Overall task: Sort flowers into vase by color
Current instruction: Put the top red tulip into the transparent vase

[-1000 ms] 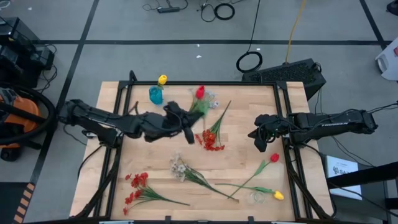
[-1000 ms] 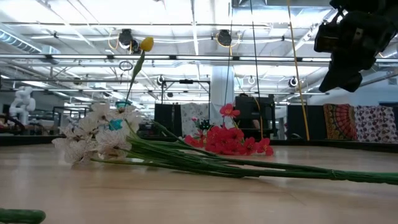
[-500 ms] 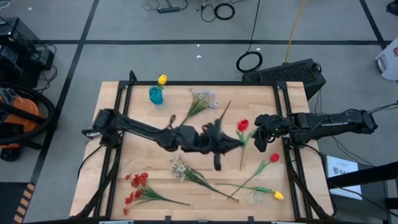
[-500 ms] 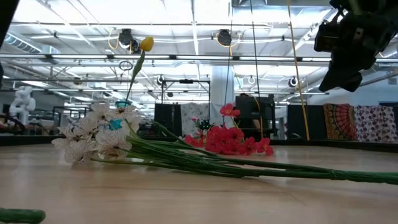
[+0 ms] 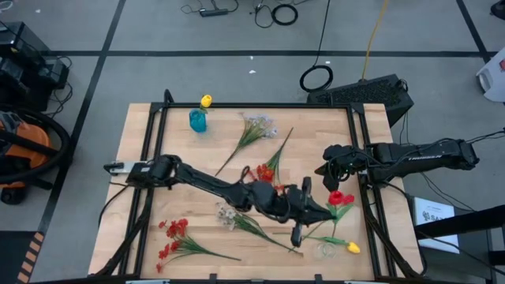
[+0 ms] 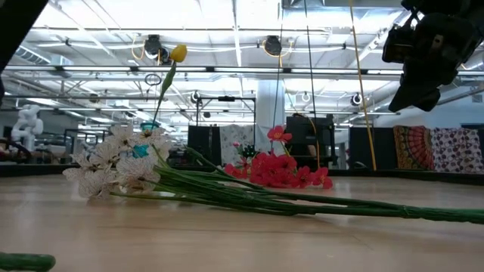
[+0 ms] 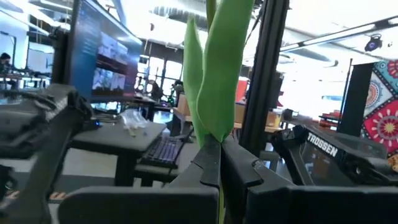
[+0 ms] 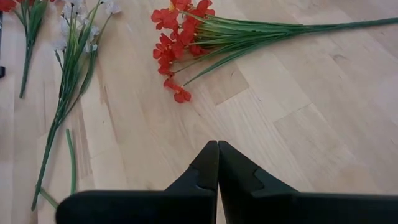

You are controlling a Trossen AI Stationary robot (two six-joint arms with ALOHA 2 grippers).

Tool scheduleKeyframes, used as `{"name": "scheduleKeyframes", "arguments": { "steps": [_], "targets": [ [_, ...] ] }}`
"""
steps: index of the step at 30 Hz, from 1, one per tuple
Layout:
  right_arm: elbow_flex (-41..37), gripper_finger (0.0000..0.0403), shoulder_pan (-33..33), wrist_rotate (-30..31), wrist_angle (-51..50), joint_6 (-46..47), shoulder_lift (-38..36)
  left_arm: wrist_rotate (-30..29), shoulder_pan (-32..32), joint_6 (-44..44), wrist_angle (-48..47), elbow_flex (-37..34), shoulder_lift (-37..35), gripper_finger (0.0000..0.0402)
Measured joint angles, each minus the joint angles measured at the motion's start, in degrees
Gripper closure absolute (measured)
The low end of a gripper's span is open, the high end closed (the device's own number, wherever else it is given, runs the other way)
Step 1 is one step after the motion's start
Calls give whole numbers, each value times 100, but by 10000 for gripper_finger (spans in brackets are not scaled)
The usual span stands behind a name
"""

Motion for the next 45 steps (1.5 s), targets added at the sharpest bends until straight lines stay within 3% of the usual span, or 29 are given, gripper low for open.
{"name": "scheduleKeyframes", "arguments": {
  "steps": [20, 35, 42, 45],
  "targets": [
    [0, 403, 0, -23, -209, 250, 1, -162, -74, -42, -1076, 72, 157, 397],
    [0, 403, 0, -21, -208, 232, 0, -247, -74, -271, -1351, 72, 157, 288],
    [0, 403, 0, -20, -222, 131, 0, 119, -74, -357, -1398, 72, 157, 267],
    [0, 403, 0, -19, -231, 123, 2, 166, -76, -359, -1847, 72, 128, 267]
  ]
}}
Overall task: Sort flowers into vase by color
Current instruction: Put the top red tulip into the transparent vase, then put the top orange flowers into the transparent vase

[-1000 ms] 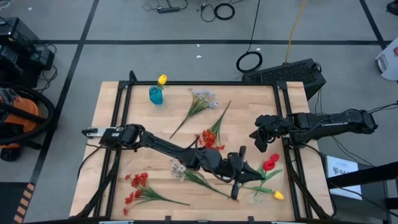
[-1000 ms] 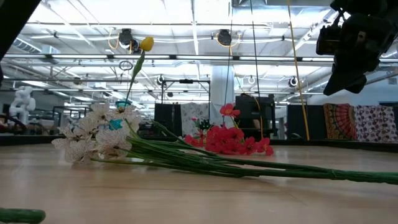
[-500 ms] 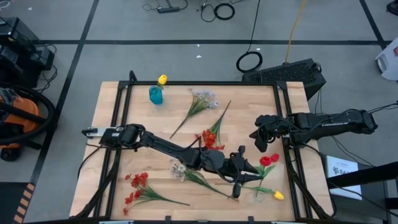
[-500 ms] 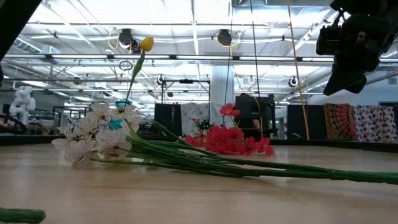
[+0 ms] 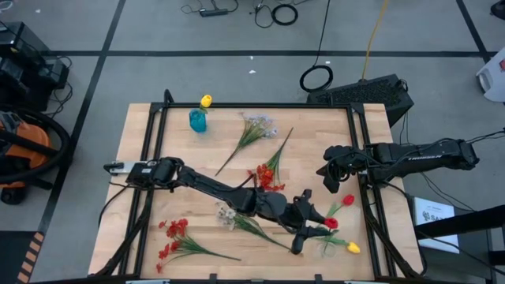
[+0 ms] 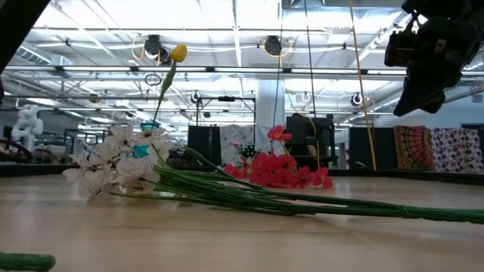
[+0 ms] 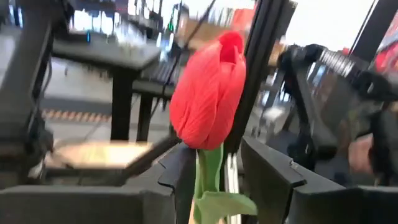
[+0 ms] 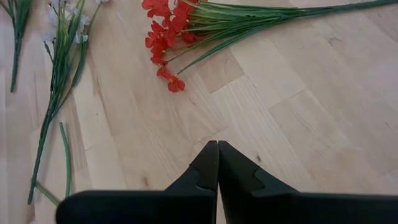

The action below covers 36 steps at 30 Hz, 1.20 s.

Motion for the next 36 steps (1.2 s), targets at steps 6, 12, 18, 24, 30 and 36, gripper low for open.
{"name": "scheduleKeyframes", "arguments": {
  "steps": [6, 12, 18, 24, 30, 36],
  "targets": [
    [0, 403, 0, 0, -31, -2, -2, 4, 2, -19, -1058, -4, -168, 266],
    [0, 403, 0, 0, -88, -2, 0, -74, 24, 7, -1697, -4, -429, 266],
    [0, 403, -2, 0, -85, -2, -2, -123, 114, -289, -3166, -4, -888, 266],
    [0, 403, 0, 12, -68, -2, -2, -301, 181, -698, -4413, -2, -1354, 270],
    [0, 403, 0, 24, 204, 15, 0, -327, 175, -573, -5311, -123, -1570, 270],
    [0, 403, 0, 22, 421, 17, 2, -654, 180, -660, -5155, -1107, -1971, 270]
  ]
}}
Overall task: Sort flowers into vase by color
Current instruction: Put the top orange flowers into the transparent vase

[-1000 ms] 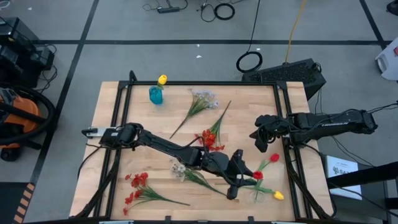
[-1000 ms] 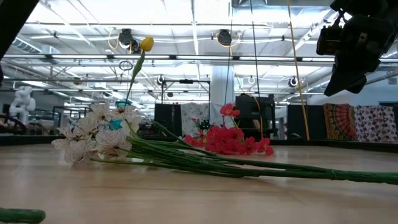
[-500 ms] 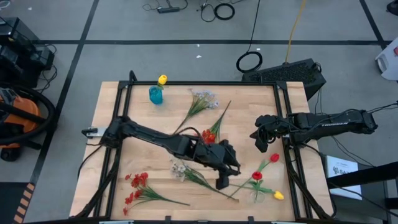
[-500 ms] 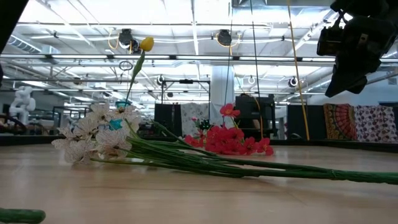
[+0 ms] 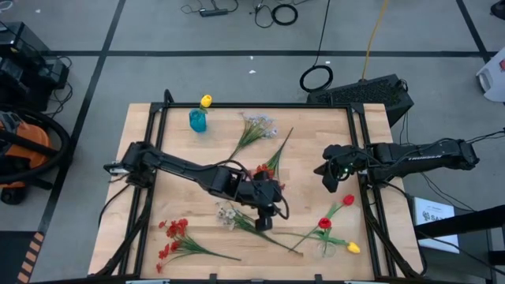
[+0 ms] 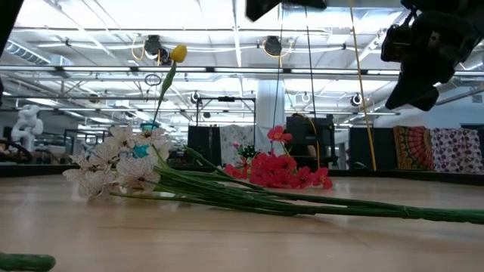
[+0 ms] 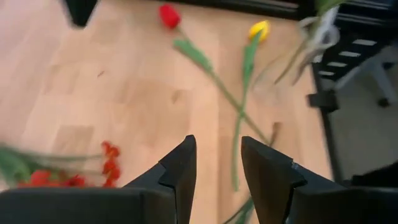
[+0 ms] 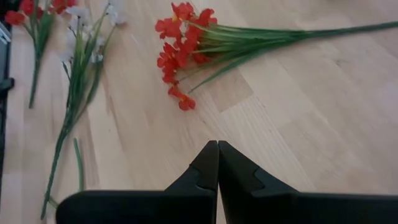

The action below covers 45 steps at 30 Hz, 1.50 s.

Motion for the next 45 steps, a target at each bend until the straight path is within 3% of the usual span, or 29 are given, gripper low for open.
{"name": "scheduleKeyframes", "arguments": {
  "steps": [3, 7, 12, 19, 23, 28, 35, 45],
  "targets": [
    [0, 403, 0, 0, 121, -4, 4, -136, 15, -207, 484, -859, -419, 270],
    [-2, 403, 0, 0, 398, -176, 98, -224, 15, -516, 1830, -2307, -1214, 270],
    [-4, 403, 0, -2, 1370, -404, 464, -663, -19, -1038, 3341, -4140, -2275, 270],
    [3, 403, -42, -7, 3050, -956, 1478, -1211, -190, -1558, 4754, -6103, -3570, 270],
    [395, 403, -245, -28, 3071, -1280, 2192, -1333, -215, -1760, 5093, -6827, -4164, 270],
    [1542, 403, -744, -369, 2213, -2213, 3316, -1335, -211, -1865, 5104, -7272, -4662, 270],
    [3180, 403, -1650, -807, -59, -3658, 4822, -1121, -200, -1644, 5009, -7384, -4880, 270],
    [4282, 403, -2073, -851, -527, -5195, 5973, -841, -121, -1586, 4726, -7386, -4894, 270]
  ]
}}
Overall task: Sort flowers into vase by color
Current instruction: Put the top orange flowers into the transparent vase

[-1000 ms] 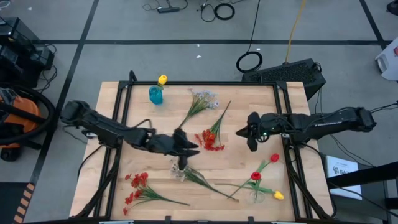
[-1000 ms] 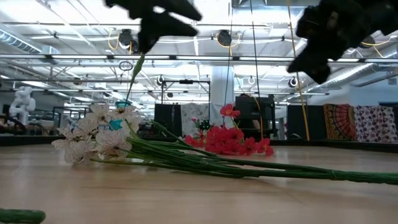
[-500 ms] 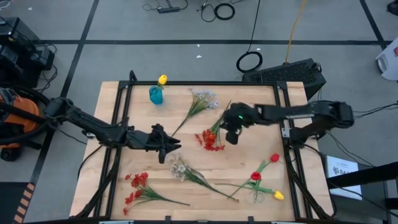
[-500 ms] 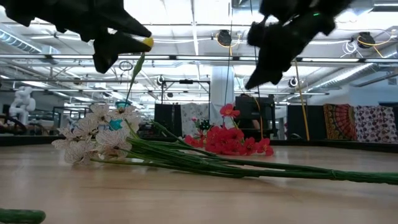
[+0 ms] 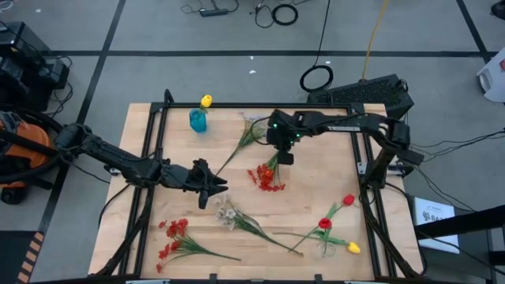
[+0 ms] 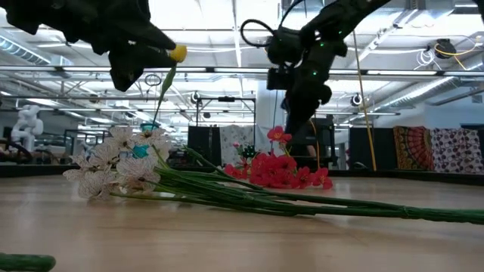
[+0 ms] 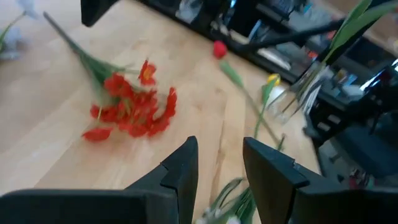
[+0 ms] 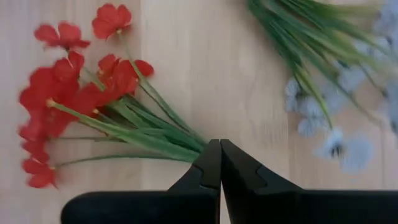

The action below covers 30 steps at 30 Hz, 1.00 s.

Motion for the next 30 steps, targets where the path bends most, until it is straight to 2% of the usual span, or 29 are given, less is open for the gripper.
{"name": "scheduleKeyframes", "arguments": {
  "steps": [4, 13, 18, 30],
  "targets": [
    [30, 403, 77, 59, -28, -891, 233, -48, -2, -312, -197, 0, 0, 270],
    [32, 397, 332, 1330, -389, -2264, 479, -471, -2, -1050, -223, 0, 0, 270],
    [28, 368, 405, 1297, -372, -2755, 484, -840, -2, -1317, -186, 2, 2, 270],
    [25, 288, 499, 974, -281, -3690, 644, -876, -2, -1352, -130, 3, 10, 270]
  ]
}}
